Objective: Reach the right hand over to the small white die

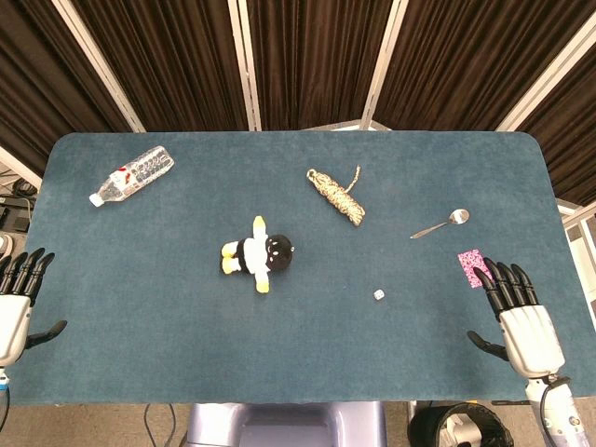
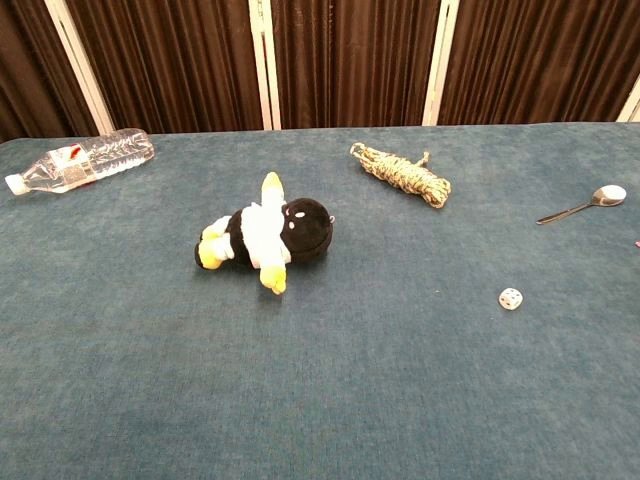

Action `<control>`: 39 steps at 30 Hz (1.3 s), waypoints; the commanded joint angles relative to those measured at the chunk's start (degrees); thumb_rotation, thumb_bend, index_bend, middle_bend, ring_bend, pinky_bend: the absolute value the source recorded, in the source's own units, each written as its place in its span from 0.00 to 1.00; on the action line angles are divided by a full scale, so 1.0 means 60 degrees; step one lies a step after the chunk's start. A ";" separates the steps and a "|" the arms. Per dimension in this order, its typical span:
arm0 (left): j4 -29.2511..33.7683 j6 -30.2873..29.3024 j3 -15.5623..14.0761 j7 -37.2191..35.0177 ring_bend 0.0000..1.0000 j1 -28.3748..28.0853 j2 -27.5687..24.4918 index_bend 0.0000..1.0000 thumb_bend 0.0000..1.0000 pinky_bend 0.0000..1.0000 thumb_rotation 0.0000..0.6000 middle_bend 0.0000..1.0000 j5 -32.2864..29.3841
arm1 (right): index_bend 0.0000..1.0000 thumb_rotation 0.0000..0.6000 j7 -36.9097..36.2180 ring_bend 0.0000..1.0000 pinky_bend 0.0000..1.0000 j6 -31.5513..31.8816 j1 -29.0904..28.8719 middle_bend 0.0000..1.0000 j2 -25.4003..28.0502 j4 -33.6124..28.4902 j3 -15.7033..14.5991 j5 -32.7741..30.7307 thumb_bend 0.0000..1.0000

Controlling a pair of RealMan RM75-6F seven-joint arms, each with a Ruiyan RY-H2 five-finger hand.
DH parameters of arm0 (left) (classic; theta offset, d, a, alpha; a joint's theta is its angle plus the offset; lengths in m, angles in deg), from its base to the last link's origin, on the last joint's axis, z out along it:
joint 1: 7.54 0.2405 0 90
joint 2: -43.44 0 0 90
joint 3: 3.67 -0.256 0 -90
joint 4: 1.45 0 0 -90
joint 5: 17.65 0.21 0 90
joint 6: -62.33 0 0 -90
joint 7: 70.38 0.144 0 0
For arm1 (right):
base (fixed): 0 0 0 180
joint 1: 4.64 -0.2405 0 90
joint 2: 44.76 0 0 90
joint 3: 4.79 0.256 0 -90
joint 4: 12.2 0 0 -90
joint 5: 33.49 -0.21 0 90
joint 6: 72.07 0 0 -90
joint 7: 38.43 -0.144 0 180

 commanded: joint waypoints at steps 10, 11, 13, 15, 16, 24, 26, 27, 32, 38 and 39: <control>0.0035 -0.0060 0.0006 0.0171 0.00 0.0047 0.0063 0.00 0.00 0.00 1.00 0.00 -0.0020 | 0.00 1.00 -0.0084 0.20 0.14 -0.0694 -0.0157 0.30 -0.0219 0.0037 0.0034 -0.0019 0.21; 0.0031 -0.0053 0.0004 0.0188 0.00 0.0042 0.0074 0.00 0.00 0.00 1.00 0.00 -0.0016 | 0.00 1.00 -0.0059 0.38 0.34 -0.0803 -0.0241 0.50 -0.0265 0.0054 0.0070 -0.0002 0.28; 0.0000 0.0006 0.0007 0.0248 0.00 0.0014 0.0106 0.00 0.00 0.00 1.00 0.00 -0.0038 | 0.00 1.00 0.0133 0.60 0.71 -0.1123 -0.0424 0.71 -0.0362 0.0117 0.0124 -0.0022 0.37; -0.0063 0.0139 0.0038 0.0328 0.00 -0.0040 0.0161 0.00 0.00 0.00 1.00 0.00 -0.0156 | 0.00 1.00 0.0413 0.68 0.91 -0.2078 -0.0818 0.78 -0.0442 0.0047 0.0087 -0.0190 0.42; -0.0091 0.0199 0.0059 0.0345 0.00 -0.0064 0.0176 0.00 0.00 0.00 1.00 0.00 -0.0224 | 0.00 1.00 0.0574 0.70 0.96 -0.2627 -0.1014 0.79 -0.0415 -0.0076 0.0031 -0.0322 0.43; -0.0216 0.0316 0.0200 0.0381 0.00 -0.0100 0.0239 0.00 0.00 0.00 1.00 0.00 -0.0584 | 0.00 1.00 0.2115 0.76 1.00 -0.5023 -0.2089 0.81 -0.0921 -0.0376 0.0084 -0.1066 0.50; -0.0262 0.0397 0.0195 0.0443 0.00 -0.0128 0.0279 0.00 0.00 0.00 1.00 0.00 -0.0640 | 0.00 1.00 0.2372 0.76 1.00 -0.5338 -0.2238 0.81 -0.1161 -0.0294 0.0133 -0.1280 0.51; -0.0286 0.0435 0.0195 0.0470 0.00 -0.0143 0.0300 0.00 0.00 0.00 1.00 0.00 -0.0665 | 0.00 1.00 0.2476 0.76 1.00 -0.5530 -0.2324 0.81 -0.1312 -0.0232 0.0159 -0.1414 0.51; -0.0398 0.0555 0.0249 0.0504 0.00 -0.0195 0.0369 0.00 0.00 0.00 1.00 0.00 -0.0839 | 0.00 1.00 0.2860 0.76 1.00 -0.5990 -0.2554 0.81 -0.1779 0.0029 0.0248 -0.1888 0.51; -0.0465 0.0678 0.0243 0.0539 0.00 -0.0241 0.0426 0.00 0.00 0.00 1.00 0.00 -0.0928 | 0.02 1.00 0.3049 0.76 1.00 -0.6036 -0.2613 0.81 -0.1990 0.0094 0.0219 -0.2045 0.51; -0.0469 0.0691 0.0241 0.0549 0.00 -0.0247 0.0433 0.00 0.00 0.00 1.00 0.00 -0.0937 | 0.02 1.00 0.3056 0.76 1.00 -0.6029 -0.2617 0.81 -0.2005 0.0088 0.0213 -0.2060 0.51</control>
